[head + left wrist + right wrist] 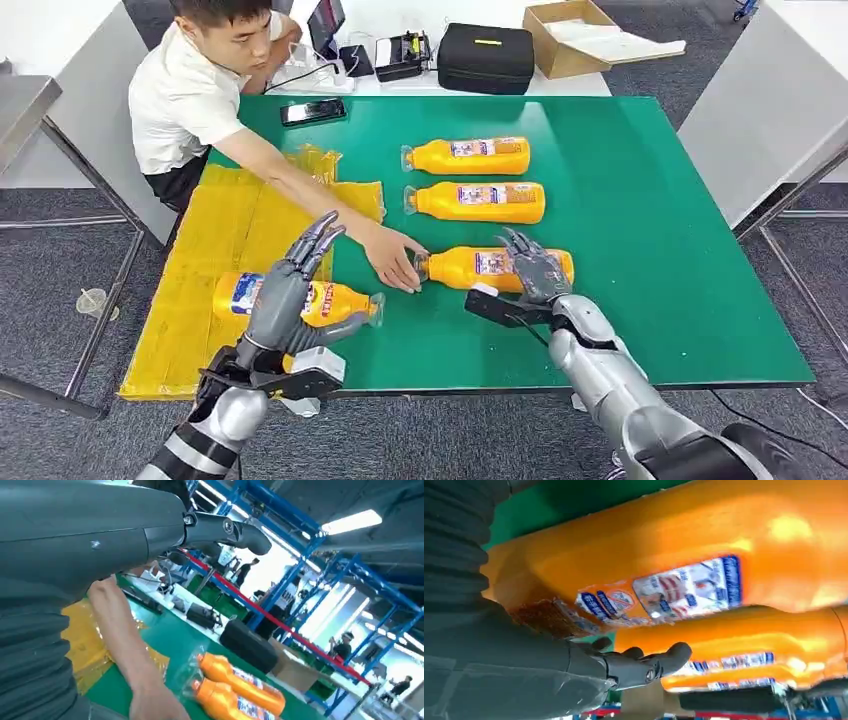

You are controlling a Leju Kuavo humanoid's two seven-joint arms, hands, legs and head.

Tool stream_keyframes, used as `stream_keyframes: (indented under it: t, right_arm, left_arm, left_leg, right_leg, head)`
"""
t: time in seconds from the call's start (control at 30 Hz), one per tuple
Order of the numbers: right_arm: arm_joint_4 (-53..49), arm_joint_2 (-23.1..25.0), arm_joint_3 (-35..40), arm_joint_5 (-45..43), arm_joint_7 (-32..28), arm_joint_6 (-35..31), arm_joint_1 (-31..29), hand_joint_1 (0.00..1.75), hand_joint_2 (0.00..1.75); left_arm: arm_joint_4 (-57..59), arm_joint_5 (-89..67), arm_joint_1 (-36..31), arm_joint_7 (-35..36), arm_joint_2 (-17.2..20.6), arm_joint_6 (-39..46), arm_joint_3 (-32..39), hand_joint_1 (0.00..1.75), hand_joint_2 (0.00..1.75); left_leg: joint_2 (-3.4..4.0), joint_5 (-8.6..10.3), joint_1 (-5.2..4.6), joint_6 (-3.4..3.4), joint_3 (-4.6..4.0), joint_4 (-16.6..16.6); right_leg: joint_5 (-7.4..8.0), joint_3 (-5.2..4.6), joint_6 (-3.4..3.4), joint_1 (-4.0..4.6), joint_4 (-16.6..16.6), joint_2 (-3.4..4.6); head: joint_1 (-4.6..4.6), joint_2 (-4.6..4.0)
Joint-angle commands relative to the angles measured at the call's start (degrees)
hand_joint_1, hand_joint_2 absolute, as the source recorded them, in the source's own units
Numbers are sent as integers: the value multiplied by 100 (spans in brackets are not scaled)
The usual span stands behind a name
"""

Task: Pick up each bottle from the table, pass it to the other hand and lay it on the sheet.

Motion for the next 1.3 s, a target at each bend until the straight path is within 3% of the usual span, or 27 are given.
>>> stream_keyframes:
  t: [0.03, 0.27, 0.3, 0.33, 0.43, 0.5, 0.53, 0.57, 0.73, 0.9, 1.0, 1.1, 1.17, 1.3]
  right_arm:
    - [794, -277, 645, -60, 470, 733, -301, 0, 175]
    - [581, -372, 960, 99, 927, 933, -364, 3, 175]
    - [579, -399, 1034, 168, 1030, 964, -393, 169, 175]
    - [589, -407, 1052, 170, 1069, 998, -423, 175, 175]
    - [565, -498, 893, -159, 853, 1129, -426, 175, 175]
    - [401, -651, 567, -891, 219, 1543, -210, 175, 175]
    - [257, -774, 207, -1663, -351, 2005, 9, 175, 175]
    - [150, -878, 194, -1838, -453, 1985, 134, 175, 175]
    - [10, -859, 175, -2201, -490, 1753, 282, 175, 175]
    - [-139, -875, 82, -2596, -651, 1958, 328, 175, 175]
    - [-697, -608, -316, -3465, -1139, 2067, 580, 175, 175]
    - [-1495, -32, -639, -4366, -1623, 2451, 780, 175, 175]
    - [-2015, 208, -428, -4360, -1438, 2302, 810, 175, 175]
    - [-2123, 180, -300, -4459, -1496, 2299, 804, 175, 175]
  left_arm:
    - [-236, 612, 226, 221, -166, 65, 436, 0, 175]
    - [-165, 560, 251, 281, -226, 136, 577, 0, 175]
    - [-182, 541, 278, 283, -240, 140, 572, 0, 175]
    - [-193, 578, 298, 288, -259, 127, 584, 0, 175]
    - [-272, 1196, 378, 231, -420, -28, 765, 0, 175]
    - [-234, 1835, 359, 199, -518, -277, 892, 0, 175]
    - [-166, 2545, 324, 125, -606, -597, 988, 0, 175]
    - [-110, 2860, 302, 101, -651, -665, 1021, 0, 175]
    - [-194, 3475, 367, 177, -707, -681, 1093, 0, 175]
    - [-190, 3515, 346, 116, -676, -503, 1072, 0, 175]
    - [-8, 4048, 346, 309, -745, -695, 1000, 0, 175]
    - [448, 5099, 290, 603, -917, -1438, 776, 0, 175]
    - [824, 5442, 227, 635, -967, -1732, 475, 0, 175]
    - [910, 5778, 189, 792, -918, -1962, 332, 0, 175]
  left_leg:
    - [7, -10, 6, 0, 19, 3]
    - [0, -5, 7, 0, 25, 1]
    - [3, -8, 7, 0, 36, 0]
    - [7, -12, 10, 0, 41, 3]
    - [1, -6, 2, 2, 34, 1]
    - [0, -8, 7, 1, 36, 2]
    - [-12, -5, 5, 2, 34, 0]
    - [-18, -4, 8, 1, 35, 0]
    - [-10, -11, 7, 6, 53, -2]
    - [-5, -14, 12, 6, 60, -2]
    - [4, -19, 12, 6, 65, 0]
    - [20, -18, 14, 5, 65, -5]
    - [35, -19, 8, 4, 56, -4]
    - [33, -23, 6, 3, 47, 0]
  right_leg:
    - [-7, 23, -20, 10, -4, -2]
    - [-4, 26, -16, 10, -8, -7]
    - [-7, 37, -23, 12, -9, -8]
    - [-9, 44, -29, 16, -9, -7]
    - [-6, 35, -18, 6, -5, -8]
    - [-7, 40, -21, 11, -8, -9]
    - [-9, 43, -19, 9, -9, -21]
    - [-8, 44, -16, 12, -12, -26]
    - [-9, 60, -21, 12, -18, -19]
    - [-6, 63, -24, 19, -20, -18]
    - [-10, 67, -33, 21, -18, -12]
    - [-3, 63, -25, 19, -21, 8]
    - [0, 51, -19, 13, -13, 26]
    - [-7, 34, -25, 12, -3, 19]
  head:
    - [-2, 0]
    - [-2, 0]
    - [0, 0]
    - [0, 0]
    - [0, 0]
    - [0, 0]
    - [0, 0]
    - [0, 0]
    - [0, 0]
    - [0, 0]
    - [0, 0]
    - [0, 0]
    - [0, 0]
    - [-7, 0]
